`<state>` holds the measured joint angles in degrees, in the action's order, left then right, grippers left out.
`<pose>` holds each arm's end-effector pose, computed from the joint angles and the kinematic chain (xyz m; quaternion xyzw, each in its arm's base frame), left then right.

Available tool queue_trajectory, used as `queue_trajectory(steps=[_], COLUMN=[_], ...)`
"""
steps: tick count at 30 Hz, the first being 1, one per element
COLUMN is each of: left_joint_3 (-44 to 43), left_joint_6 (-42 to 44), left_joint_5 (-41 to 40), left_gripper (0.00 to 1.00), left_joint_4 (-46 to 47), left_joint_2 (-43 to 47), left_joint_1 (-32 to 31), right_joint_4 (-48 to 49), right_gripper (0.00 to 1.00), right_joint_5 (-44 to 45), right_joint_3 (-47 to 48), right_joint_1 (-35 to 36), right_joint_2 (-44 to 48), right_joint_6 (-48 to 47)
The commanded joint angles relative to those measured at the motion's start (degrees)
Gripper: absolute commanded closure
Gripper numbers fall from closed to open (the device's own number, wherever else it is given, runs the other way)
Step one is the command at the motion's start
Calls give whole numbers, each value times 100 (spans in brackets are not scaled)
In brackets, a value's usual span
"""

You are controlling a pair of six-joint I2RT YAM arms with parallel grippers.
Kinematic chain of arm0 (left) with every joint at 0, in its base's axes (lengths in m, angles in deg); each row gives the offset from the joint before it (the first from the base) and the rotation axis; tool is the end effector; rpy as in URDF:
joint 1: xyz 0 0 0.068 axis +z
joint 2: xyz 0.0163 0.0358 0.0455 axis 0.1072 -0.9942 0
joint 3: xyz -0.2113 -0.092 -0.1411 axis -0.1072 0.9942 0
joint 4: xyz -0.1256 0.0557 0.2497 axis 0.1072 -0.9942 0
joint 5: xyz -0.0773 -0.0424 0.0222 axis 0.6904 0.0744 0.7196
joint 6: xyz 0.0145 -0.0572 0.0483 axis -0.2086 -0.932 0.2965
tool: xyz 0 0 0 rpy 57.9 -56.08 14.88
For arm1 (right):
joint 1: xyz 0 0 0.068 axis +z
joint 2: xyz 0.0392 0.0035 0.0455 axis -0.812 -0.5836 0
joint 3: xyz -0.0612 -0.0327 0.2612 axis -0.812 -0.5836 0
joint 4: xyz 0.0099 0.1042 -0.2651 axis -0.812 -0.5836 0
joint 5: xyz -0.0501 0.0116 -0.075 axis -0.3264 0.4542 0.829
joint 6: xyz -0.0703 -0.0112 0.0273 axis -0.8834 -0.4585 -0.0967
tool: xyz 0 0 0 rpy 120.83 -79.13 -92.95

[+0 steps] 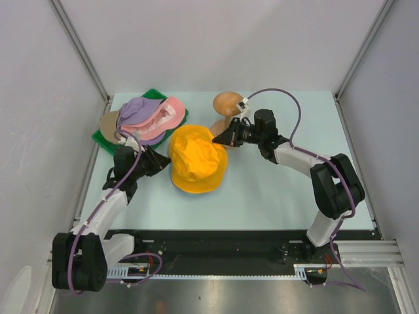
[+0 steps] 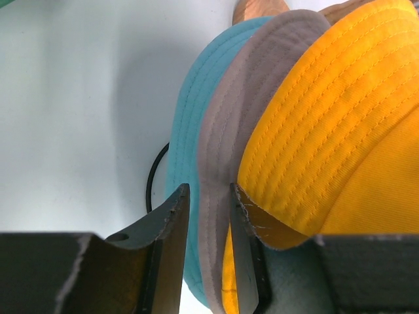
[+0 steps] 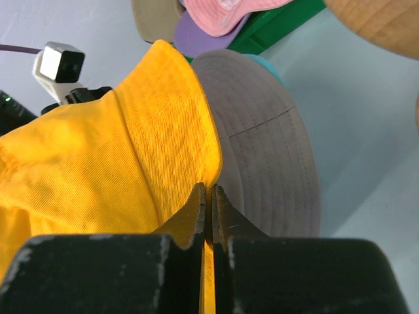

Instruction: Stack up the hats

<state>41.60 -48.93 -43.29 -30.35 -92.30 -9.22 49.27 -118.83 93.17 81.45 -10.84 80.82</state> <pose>0.2668 -0.0379 0.1881 -0.1584 0.8337 -0.3245 0.4178 0.3666 0.2336 0.2274 -0.1332 0.7610 0.5320 0.3466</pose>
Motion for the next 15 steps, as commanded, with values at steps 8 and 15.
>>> queue_trajectory(steps=[8, 15], left_joint_3=[-19, 34], left_joint_6=[-74, -47], left_joint_5=[151, 2], left_gripper=[67, 68], left_joint_4=[578, 561], left_joint_2=[-121, -244], left_joint_1=[0, -194], right_joint_4=[-1077, -1375], right_gripper=[100, 100], right_joint_5=[881, 1180], right_joint_3=[201, 192], right_joint_1=[105, 184], right_joint_2=[-374, -471], right_joint_6=[-603, -823])
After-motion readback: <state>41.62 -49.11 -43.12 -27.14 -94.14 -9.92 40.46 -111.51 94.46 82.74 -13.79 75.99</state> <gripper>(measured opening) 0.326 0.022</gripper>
